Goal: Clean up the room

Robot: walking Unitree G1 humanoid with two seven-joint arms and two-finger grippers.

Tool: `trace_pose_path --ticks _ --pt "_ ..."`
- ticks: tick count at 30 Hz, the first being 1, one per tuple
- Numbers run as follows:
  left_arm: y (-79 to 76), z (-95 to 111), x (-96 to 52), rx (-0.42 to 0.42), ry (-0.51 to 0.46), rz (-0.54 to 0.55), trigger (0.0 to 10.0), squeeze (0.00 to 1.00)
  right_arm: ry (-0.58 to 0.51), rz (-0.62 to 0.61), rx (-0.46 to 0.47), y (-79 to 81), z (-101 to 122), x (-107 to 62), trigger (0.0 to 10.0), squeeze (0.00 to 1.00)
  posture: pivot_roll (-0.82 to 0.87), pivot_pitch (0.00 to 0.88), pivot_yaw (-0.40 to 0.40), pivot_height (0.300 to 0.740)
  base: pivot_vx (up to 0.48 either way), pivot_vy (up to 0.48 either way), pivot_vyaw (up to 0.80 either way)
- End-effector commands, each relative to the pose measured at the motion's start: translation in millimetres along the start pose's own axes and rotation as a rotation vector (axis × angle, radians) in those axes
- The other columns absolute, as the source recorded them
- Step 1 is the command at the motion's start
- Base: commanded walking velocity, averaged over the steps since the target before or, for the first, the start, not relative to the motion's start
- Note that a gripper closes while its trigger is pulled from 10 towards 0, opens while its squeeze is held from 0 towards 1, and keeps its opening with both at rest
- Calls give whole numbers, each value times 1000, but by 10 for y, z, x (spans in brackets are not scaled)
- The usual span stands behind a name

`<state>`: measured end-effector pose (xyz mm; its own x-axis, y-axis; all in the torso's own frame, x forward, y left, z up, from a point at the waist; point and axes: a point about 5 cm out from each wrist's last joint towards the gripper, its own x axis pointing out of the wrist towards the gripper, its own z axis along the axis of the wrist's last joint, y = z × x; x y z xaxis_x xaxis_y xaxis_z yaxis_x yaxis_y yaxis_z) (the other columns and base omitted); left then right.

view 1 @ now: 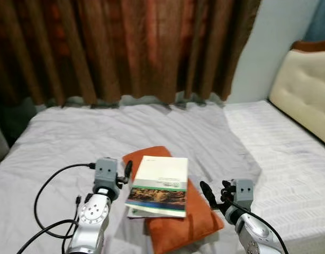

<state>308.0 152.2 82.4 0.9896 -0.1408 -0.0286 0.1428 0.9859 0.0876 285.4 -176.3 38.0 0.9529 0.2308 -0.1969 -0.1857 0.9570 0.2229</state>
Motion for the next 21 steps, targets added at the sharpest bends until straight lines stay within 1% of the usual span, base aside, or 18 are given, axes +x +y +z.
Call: trace_pose_path --ticks 1,2,3,4,5,6,7,8,9,10,11,12,15,16,17,19,21 --pt "-12 13 -5 -2 1 -9 10000 0 24 16 73 1 16 36 10000 0 -25 0 -32 740 307 -368 0" --pt "-12 13 -5 -2 1 -9 10000 0 24 16 73 1 16 36 10000 0 -25 0 -32 740 307 -368 0" --pt "-7 14 -9 -2 0 -8 10000 0 45 27 103 15 9 62 10000 0 -26 0 -32 740 349 -322 0" --pt "-11 20 -5 16 0 -24 10000 0 69 49 154 58 14 132 10000 0 -23 0 -33 740 0 0 0" --pt "-11 20 -5 16 0 -24 10000 0 69 49 154 58 14 132 10000 0 -23 0 -33 740 0 0 0" --pt "-14 20 2 38 5 -37 10000 0 87 70 191 105 25 196 10000 0 -21 0 -35 740 0 0 0" --pt "-9 36 12 47 4 -44 10000 0 89 83 224 147 68 264 10000 0 -8 15 -47 740 0 0 0" --pt "5 58 31 55 7 -64 10000 0 88 106 276 207 134 350 10000 0 3 38 -54 740 0 0 0" --pt "5 58 31 55 7 -64 10000 0 88 106 276 207 134 350 10000 0 3 38 -54 740 0 0 0" --pt "45 93 39 48 5 -83 10000 0 89 139 325 286 206 434 10000 0 11 78 -68 740 0 0 0" --pt "65 127 35 42 -1 -97 10000 0 89 164 359 335 260 479 10000 0 15 95 -73 740 0 0 0" --pt "88 147 12 21 0 -125 10000 0 97 197 398 398 308 526 10000 0 21 112 -83 740 0 0 0" --pt "156 163 -111 -39 12 -214 10000 0 100 265 473 533 434 623 10000 0 43 141 -101 740 0 0 0" --pt "156 163 -111 -39 12 -214 10000 0 100 265 473 533 434 623 10000 0 43 141 -101 740 0 0 0" --pt "190 170 -180 -54 19 -238 10000 0 102 293 506 563 475 649 10000 0 49 149 -105 740 0 0 0" --pt "196 177 -245 -58 20 -262 10000 0 109 307 513 570 476 655 10000 0 53 155 -109 740 0 0 0" --pt "175 216 -349 -57 1 -306 10000 0 107 304 514 545 467 661 10000 0 65 171 -115 740 0 0 0"
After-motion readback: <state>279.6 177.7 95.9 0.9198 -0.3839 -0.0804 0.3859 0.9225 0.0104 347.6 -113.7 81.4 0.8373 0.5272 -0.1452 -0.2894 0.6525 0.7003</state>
